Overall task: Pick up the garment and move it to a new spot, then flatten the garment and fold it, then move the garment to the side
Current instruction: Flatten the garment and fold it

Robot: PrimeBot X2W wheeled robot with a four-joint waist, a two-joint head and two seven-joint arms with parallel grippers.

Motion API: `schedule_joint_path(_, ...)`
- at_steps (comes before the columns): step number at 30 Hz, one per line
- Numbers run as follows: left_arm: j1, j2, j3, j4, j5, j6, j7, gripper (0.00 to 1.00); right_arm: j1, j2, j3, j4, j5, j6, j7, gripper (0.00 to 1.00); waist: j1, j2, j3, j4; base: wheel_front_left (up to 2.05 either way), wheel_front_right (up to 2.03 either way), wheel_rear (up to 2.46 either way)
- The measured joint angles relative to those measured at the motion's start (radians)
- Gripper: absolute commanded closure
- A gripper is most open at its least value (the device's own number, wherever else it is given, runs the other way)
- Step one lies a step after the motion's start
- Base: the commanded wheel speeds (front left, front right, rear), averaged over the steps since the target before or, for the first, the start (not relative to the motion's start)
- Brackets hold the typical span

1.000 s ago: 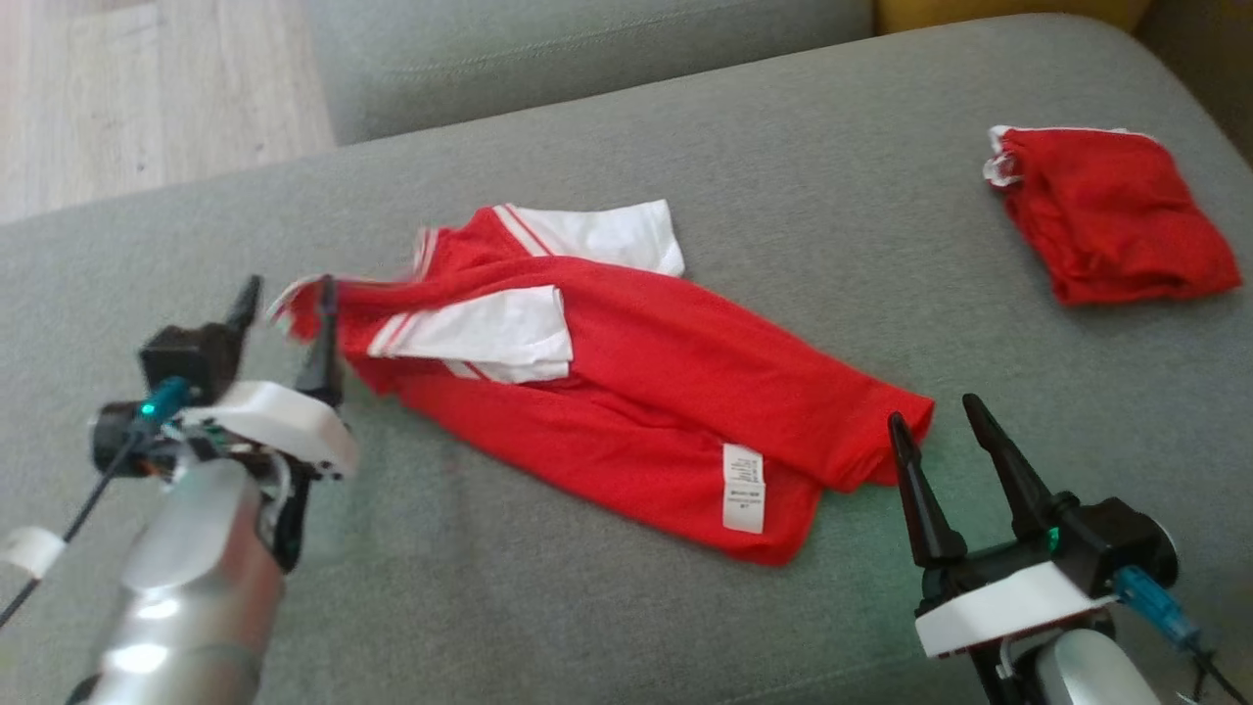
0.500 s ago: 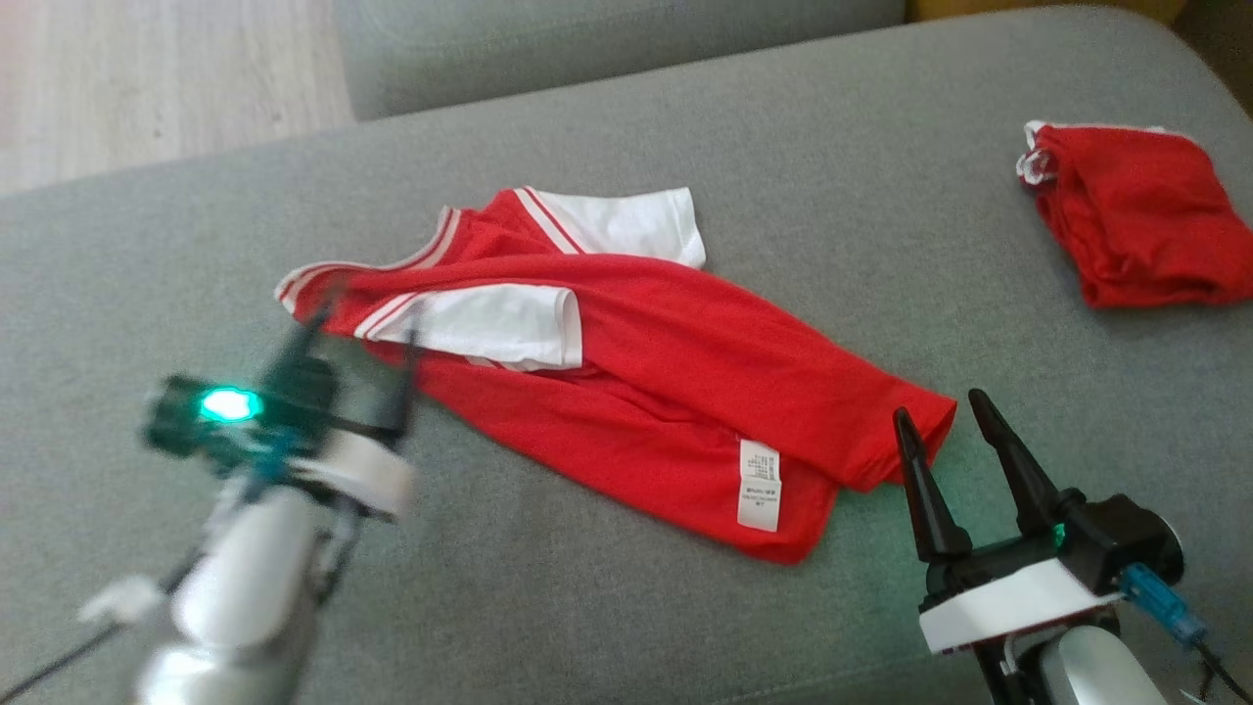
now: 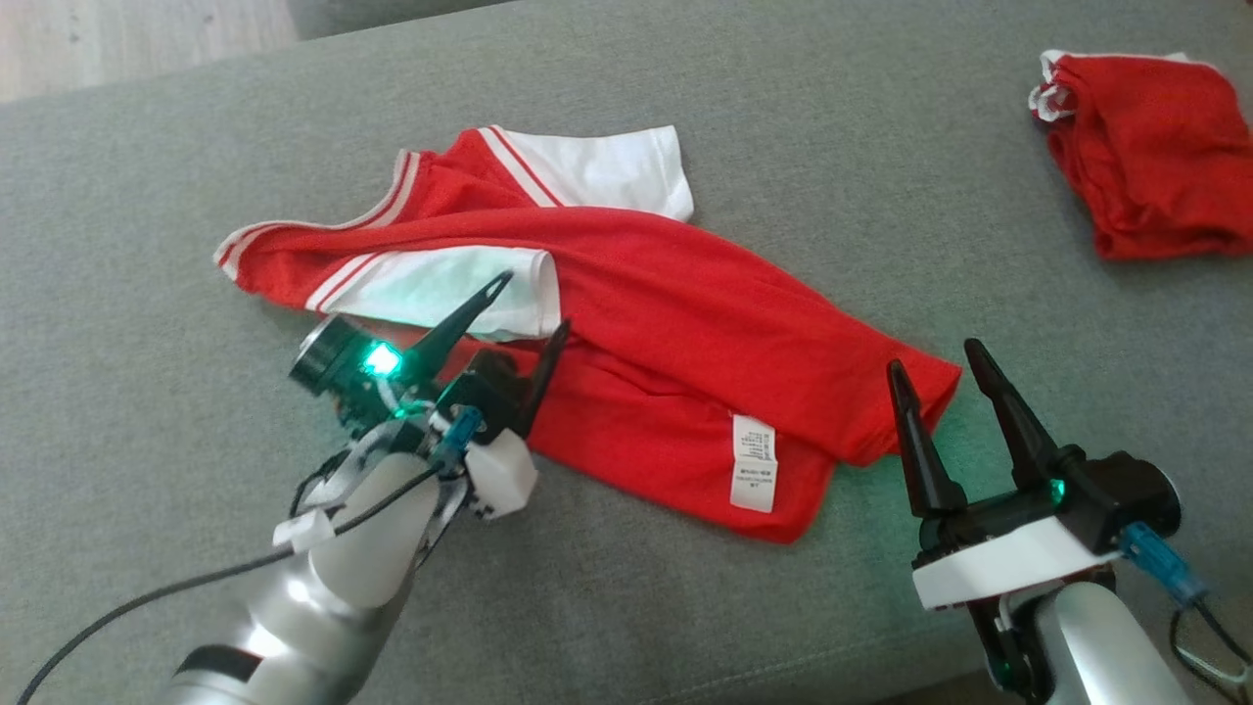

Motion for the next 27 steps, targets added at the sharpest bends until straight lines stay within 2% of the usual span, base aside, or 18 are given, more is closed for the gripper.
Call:
schedule_joint_path(7, 0.002, -0.003, -0.004, 0.079, -0.019, -0.002, -0.001, 0.0, 0.001, 0.0, -0.001, 0.001, 0.0, 0.0, 0.0, 0.0, -0.0002, 0.0, -0.005, -0.005, 0.0, 0.0, 0.0)
schedule_joint_path(24, -0.002, -0.012, -0.016, 0.124, -0.04, -0.003, -0.035, 0.0, 0.0, 0.0, 0.008, 0.005, 0.01, 0.0, 0.0, 0.0, -0.0002, 0.0, -0.005, -0.008, 0.0, 0.0, 0.0)
schedule_joint_path(25, -0.004, -0.012, -0.016, 0.127, -0.04, -0.003, -0.036, 0.11, 0.0, 0.0, 0.008, 0.005, 0.01, 0.0, 0.0, 0.0, -0.0002, 0.0, -0.004, -0.009, 0.0, 0.0, 0.0)
schedule_joint_path(26, -0.007, -0.012, -0.017, 0.13, -0.04, -0.003, -0.036, 0.28, 0.0, 0.0, 0.007, 0.005, 0.01, 0.0, 0.0, 0.0, -0.0002, 0.0, -0.005, -0.009, 0.0, 0.0, 0.0)
schedule_joint_path(27, -0.01, -0.012, -0.018, 0.133, -0.04, -0.003, -0.036, 0.54, 0.0, 0.0, 0.007, 0.005, 0.01, 0.0, 0.0, 0.0, -0.0002, 0.0, -0.005, -0.009, 0.0, 0.0, 0.0)
